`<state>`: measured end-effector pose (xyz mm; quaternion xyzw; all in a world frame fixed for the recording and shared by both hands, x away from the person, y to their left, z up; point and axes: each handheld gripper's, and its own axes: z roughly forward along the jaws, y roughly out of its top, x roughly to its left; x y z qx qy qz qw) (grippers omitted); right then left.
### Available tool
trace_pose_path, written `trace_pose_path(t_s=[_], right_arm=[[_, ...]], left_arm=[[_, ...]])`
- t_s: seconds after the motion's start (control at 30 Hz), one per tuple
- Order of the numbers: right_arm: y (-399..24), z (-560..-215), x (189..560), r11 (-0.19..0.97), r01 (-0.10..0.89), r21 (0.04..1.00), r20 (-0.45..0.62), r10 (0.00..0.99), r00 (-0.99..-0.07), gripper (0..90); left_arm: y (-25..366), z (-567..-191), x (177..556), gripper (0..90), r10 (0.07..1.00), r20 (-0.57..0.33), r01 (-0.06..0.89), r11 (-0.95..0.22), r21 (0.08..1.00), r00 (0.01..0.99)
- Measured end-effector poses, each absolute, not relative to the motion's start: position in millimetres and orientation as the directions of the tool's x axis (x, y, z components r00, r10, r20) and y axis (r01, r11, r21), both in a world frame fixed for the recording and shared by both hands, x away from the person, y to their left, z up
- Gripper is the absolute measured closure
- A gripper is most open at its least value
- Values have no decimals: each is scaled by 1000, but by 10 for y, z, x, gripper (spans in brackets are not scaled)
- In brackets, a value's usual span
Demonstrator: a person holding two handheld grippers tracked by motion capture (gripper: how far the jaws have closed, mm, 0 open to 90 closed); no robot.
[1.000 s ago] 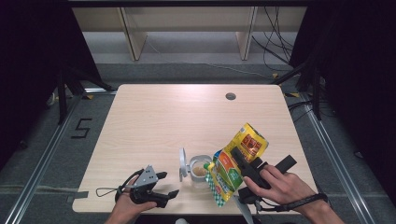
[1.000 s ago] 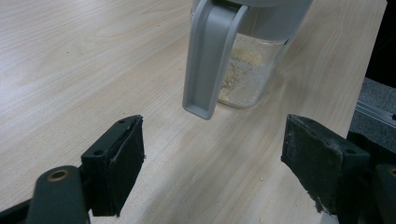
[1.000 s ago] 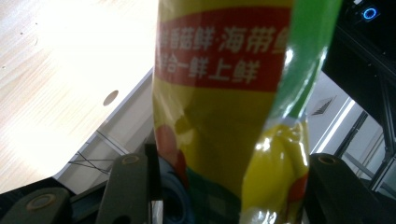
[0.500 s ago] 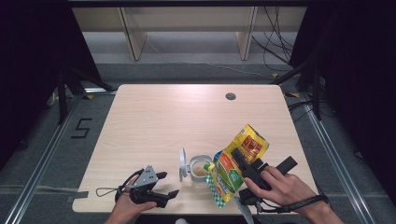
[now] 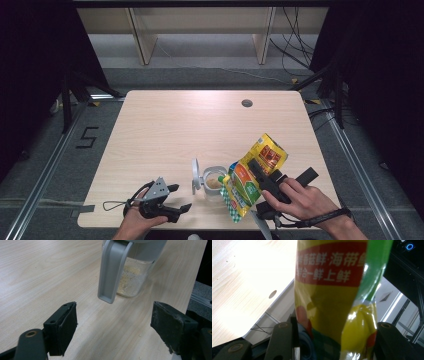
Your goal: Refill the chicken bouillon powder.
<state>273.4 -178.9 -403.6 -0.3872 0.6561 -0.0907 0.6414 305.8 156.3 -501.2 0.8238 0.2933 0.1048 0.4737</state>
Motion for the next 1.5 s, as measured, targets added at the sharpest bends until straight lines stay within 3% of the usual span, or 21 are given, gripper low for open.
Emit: trace_pose_path(t_s=[0.7, 1.0, 1.03, 1.1, 1.5], right_arm=[[-1801, -4039, 2748, 694, -402, -597, -782, -615, 100, 547], [-1795, -4034, 2746, 691, -403, -600, -781, -616, 106, 556], [-1796, -4035, 2745, 693, -404, -597, -782, -614, 104, 556], [-1821, -4069, 2735, 736, -398, -547, -821, -565, 83, 556], [-1829, -4064, 2739, 736, -401, -545, -819, -569, 69, 558]], left_arm=[[1555, -5018, 3054, 204, 584, -125, 407, -381, 830, 802], [1573, -5012, 3071, 203, 571, -92, 379, -408, 830, 816], [1555, -5021, 3054, 202, 583, -126, 406, -378, 832, 802], [1563, -5015, 3065, 203, 574, -108, 387, -390, 836, 812], [1572, -5012, 3070, 203, 576, -106, 387, -392, 835, 811]])
